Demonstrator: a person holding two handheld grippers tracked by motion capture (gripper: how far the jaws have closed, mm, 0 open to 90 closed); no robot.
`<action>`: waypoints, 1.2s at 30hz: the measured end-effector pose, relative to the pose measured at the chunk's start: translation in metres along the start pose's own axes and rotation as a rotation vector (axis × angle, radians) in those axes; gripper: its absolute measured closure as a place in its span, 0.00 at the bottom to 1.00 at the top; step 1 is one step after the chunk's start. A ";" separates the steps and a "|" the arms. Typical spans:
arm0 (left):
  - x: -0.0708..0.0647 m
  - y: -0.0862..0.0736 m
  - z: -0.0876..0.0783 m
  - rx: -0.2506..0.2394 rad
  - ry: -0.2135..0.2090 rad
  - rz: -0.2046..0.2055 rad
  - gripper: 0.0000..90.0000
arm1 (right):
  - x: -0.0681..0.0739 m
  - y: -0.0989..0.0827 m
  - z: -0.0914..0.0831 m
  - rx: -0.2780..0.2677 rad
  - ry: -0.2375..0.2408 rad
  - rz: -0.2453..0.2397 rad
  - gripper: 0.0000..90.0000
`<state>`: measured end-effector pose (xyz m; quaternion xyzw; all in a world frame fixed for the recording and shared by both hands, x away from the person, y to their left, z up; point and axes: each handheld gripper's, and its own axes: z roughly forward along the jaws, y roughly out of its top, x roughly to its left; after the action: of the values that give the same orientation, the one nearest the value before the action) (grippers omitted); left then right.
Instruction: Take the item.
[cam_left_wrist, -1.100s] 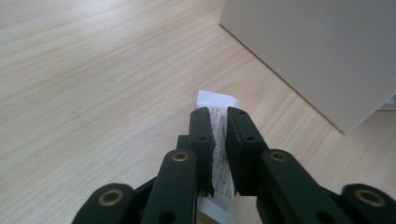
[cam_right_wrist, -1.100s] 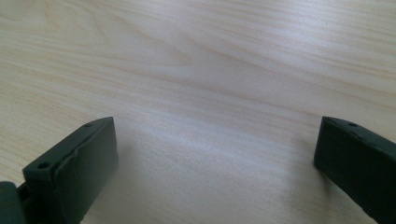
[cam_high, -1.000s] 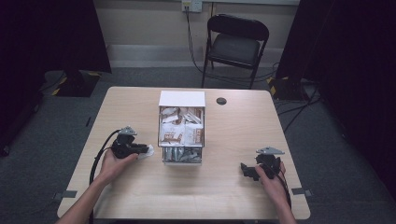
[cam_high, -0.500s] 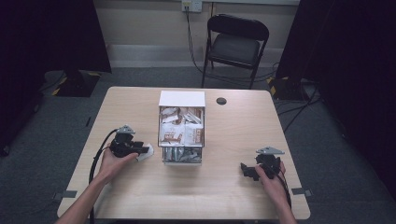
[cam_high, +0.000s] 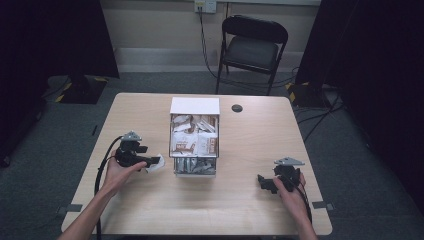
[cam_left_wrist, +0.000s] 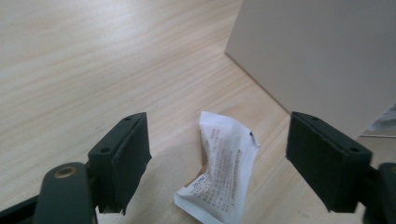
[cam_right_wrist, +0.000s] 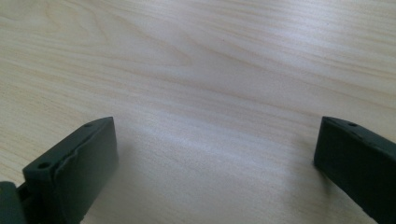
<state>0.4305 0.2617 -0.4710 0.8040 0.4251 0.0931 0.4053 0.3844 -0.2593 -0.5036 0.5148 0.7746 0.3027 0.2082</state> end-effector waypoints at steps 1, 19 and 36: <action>-0.001 0.001 -0.003 -0.005 0.007 0.006 0.23 | 0.000 0.000 0.000 0.001 0.000 0.002 0.00; -0.005 -0.017 -0.069 0.000 0.127 -0.006 0.24 | 0.000 0.000 0.000 0.001 -0.001 0.004 0.00; 0.020 -0.064 -0.083 0.042 0.250 -0.106 0.25 | 0.001 0.000 0.000 -0.001 0.000 0.002 0.00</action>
<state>0.3632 0.3445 -0.4674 0.7709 0.5159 0.1621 0.3366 0.3836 -0.2588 -0.5036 0.5156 0.7738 0.3033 0.2083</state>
